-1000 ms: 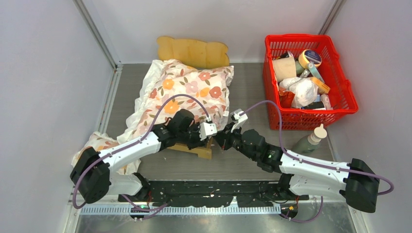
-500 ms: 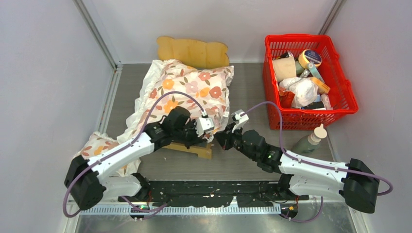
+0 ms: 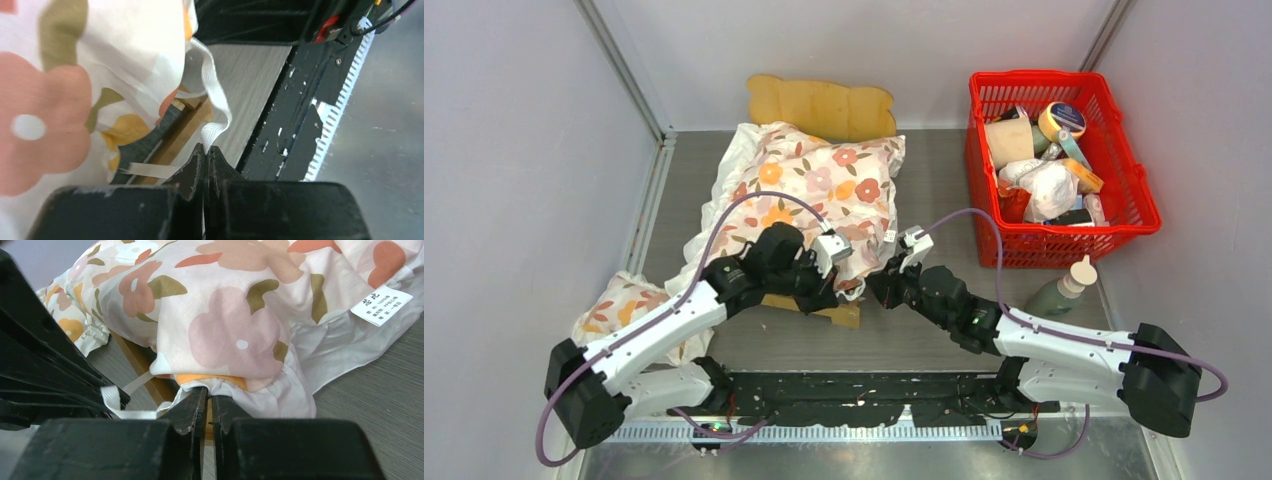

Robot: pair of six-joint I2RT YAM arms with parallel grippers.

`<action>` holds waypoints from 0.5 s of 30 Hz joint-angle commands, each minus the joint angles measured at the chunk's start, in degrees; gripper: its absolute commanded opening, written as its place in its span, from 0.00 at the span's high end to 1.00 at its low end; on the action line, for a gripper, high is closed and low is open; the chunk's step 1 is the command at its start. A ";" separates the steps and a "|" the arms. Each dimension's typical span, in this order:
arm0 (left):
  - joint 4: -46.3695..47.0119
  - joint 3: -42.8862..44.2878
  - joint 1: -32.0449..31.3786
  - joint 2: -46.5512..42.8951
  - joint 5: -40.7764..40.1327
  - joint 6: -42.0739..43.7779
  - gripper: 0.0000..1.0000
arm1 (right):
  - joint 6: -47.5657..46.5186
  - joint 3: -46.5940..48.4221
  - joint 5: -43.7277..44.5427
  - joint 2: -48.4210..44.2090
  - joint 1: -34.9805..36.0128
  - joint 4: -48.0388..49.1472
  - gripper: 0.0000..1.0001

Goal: Set up the pet bed
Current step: Cross the ropes on the bed frame.

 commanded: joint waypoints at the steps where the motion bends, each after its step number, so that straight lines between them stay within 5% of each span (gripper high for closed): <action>1: -5.52 0.90 -0.21 5.17 4.73 -8.32 1.00 | -1.45 1.67 0.26 -2.52 -0.74 -1.30 0.86; 7: -7.47 0.54 -2.83 3.61 4.70 -16.44 1.00 | -0.53 0.34 0.93 -5.21 -0.90 -3.29 0.86; 15: 3.01 -10.83 -2.84 -4.73 6.49 -23.68 1.00 | 0.21 -0.46 -0.34 -3.48 -0.84 -1.33 0.86</action>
